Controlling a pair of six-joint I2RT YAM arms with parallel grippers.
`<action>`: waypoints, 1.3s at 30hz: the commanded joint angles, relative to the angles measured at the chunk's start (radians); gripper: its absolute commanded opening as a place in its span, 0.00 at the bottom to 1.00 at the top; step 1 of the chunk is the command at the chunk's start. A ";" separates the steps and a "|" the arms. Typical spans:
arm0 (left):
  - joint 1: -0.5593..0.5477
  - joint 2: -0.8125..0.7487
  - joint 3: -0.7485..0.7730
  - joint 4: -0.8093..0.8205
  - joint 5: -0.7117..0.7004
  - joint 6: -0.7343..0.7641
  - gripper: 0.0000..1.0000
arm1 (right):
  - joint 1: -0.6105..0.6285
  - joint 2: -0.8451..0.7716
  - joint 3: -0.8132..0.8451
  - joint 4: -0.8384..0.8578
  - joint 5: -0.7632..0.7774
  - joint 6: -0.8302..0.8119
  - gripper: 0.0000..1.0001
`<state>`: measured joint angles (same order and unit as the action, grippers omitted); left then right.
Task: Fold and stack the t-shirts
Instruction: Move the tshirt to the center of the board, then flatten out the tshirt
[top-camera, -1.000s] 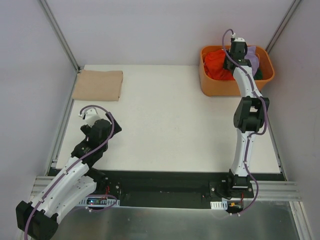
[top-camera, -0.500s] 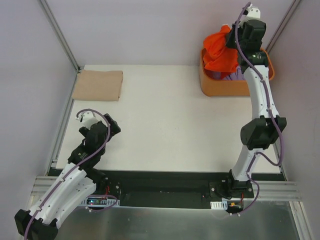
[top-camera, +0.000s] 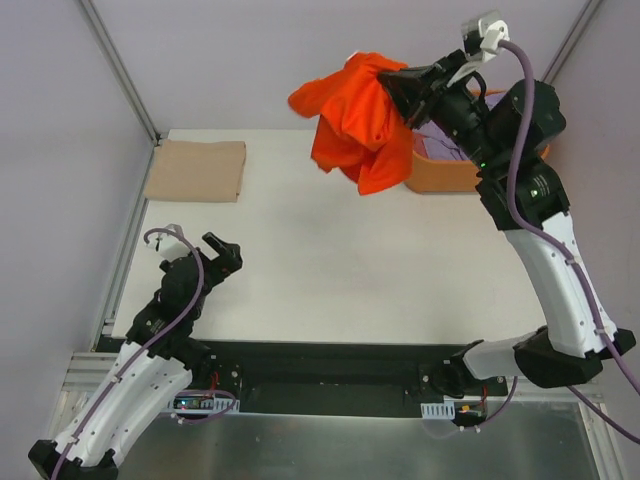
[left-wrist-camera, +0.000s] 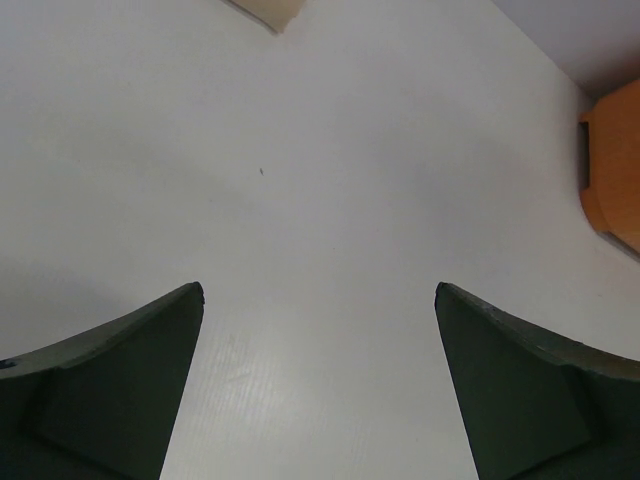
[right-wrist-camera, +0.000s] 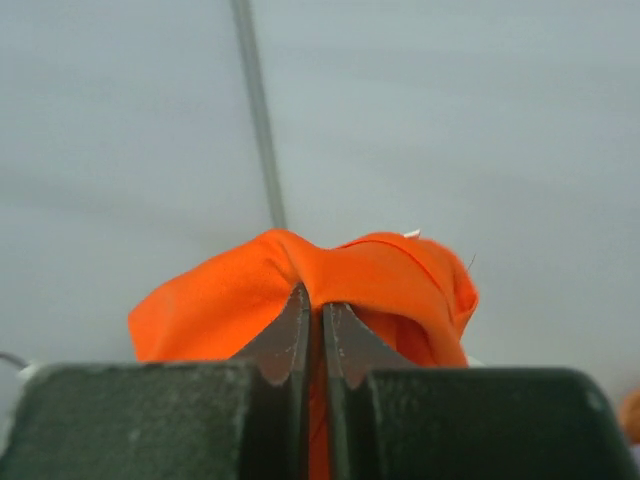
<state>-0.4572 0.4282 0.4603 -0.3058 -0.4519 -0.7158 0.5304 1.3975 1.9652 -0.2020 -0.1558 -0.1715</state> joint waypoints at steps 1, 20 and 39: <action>0.002 -0.048 0.001 -0.070 0.085 -0.080 0.99 | 0.095 -0.057 -0.078 0.139 -0.135 0.090 0.01; 0.002 0.025 0.017 -0.220 0.189 -0.183 0.99 | 0.114 -0.575 -1.331 0.063 0.470 0.312 0.96; -0.049 0.306 -0.086 -0.122 0.615 -0.194 0.78 | 0.112 -0.669 -1.507 -0.097 0.473 0.469 0.96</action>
<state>-0.4740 0.6910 0.3725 -0.4835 0.1059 -0.8883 0.6418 0.7074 0.4580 -0.2882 0.3031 0.2687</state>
